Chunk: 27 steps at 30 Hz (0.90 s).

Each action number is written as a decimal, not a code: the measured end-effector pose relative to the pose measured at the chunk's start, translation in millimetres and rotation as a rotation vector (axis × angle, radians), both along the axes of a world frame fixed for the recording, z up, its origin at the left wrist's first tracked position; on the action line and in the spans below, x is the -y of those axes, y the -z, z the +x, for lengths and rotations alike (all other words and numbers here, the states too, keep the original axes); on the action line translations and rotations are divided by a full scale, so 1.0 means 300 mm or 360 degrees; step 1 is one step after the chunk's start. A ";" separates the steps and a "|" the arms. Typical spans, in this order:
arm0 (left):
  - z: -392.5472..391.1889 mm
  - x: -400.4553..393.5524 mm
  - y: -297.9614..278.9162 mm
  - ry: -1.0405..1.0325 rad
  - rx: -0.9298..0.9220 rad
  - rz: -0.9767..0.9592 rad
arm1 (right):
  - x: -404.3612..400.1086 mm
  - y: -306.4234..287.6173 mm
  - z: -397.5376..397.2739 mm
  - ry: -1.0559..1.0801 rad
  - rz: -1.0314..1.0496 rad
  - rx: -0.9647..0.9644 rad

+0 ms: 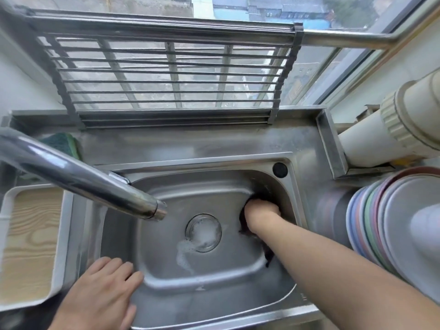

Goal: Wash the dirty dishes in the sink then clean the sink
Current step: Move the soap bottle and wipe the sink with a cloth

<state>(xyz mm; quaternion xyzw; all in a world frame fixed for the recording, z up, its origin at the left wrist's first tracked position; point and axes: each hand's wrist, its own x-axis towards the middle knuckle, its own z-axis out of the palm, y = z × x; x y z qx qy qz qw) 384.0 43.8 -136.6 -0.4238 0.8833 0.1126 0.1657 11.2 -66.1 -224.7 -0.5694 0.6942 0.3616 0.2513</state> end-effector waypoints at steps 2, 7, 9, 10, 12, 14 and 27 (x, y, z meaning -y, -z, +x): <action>0.000 0.003 0.003 -0.0014 -0.0004 0.0000 | -0.070 0.027 0.023 -0.0273 0.0177 -0.0181; -0.010 0.007 -0.004 -0.0008 -0.0058 -0.0031 | -0.263 0.011 0.080 -0.0450 0.0703 -0.0032; -0.009 0.004 -0.009 -0.0013 -0.0051 -0.0044 | -0.260 -0.035 0.119 -0.0319 0.0960 0.0278; -0.008 0.003 -0.011 -0.0018 -0.0050 -0.0048 | -0.261 -0.043 0.147 -0.0216 0.1037 0.0470; -0.007 -0.002 -0.012 -0.0012 -0.0036 -0.0052 | -0.280 -0.046 0.208 0.0006 0.1035 0.0802; -0.006 -0.005 -0.014 -0.0023 -0.0022 -0.0045 | -0.315 -0.033 0.291 -0.0033 0.0904 0.1005; -0.001 0.000 0.009 -0.0006 -0.0043 -0.0005 | -0.230 0.031 0.480 -0.0445 -0.0126 0.0780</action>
